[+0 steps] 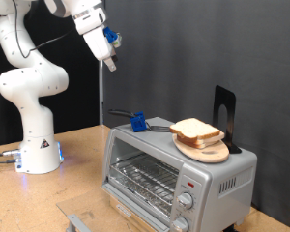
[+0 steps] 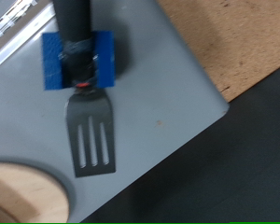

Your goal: Make a piece of toast with the oven

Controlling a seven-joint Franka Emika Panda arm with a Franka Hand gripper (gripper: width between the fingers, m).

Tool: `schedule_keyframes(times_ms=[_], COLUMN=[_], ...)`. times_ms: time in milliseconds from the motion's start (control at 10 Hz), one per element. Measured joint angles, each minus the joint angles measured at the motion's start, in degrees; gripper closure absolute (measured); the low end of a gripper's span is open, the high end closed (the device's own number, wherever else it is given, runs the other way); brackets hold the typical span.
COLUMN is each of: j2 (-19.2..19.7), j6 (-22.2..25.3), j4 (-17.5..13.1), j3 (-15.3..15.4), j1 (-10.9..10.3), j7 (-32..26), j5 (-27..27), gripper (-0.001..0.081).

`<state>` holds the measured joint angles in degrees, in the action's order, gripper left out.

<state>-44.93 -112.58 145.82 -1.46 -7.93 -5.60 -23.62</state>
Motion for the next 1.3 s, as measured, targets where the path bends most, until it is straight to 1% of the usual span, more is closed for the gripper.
schedule_keyframes(times_ms=[100, 200, 400, 500, 600, 700, 900, 1000, 1200, 1300], j2=[0.01, 0.08, 0.54, 1.23, 2.37, 2.31, 2.33, 2.50, 3.55, 4.38], j6=[0.42, -0.57, -7.08, -9.97, -11.76, -11.38, -13.96, -14.60, -13.60, -12.46], j4=[-0.22, -0.25, 0.55, 0.87, 0.88, 0.88, 1.27, 1.28, 0.87, 0.30], j3=[0.01, 0.01, 0.19, 0.27, 0.27, 0.27, 0.72, 1.29, 2.77, 3.29], j1=[0.00, 0.00, -0.04, -0.10, -0.15, -0.12, -0.01, 0.22, 1.62, 2.29], j7=[1.33, 1.59, 1.14, 0.03, -1.16, -0.97, -2.99, -2.77, -0.17, 2.13], j5=[-0.22, -0.41, -0.83, -0.83, -0.83, -0.83, 0.94, 2.32, 5.32, 5.70], gripper=[-0.0002, -0.0002, -0.0002, -0.0002, -0.0002, -0.0002, -0.0002, -0.0002, -0.0002, -0.0002])
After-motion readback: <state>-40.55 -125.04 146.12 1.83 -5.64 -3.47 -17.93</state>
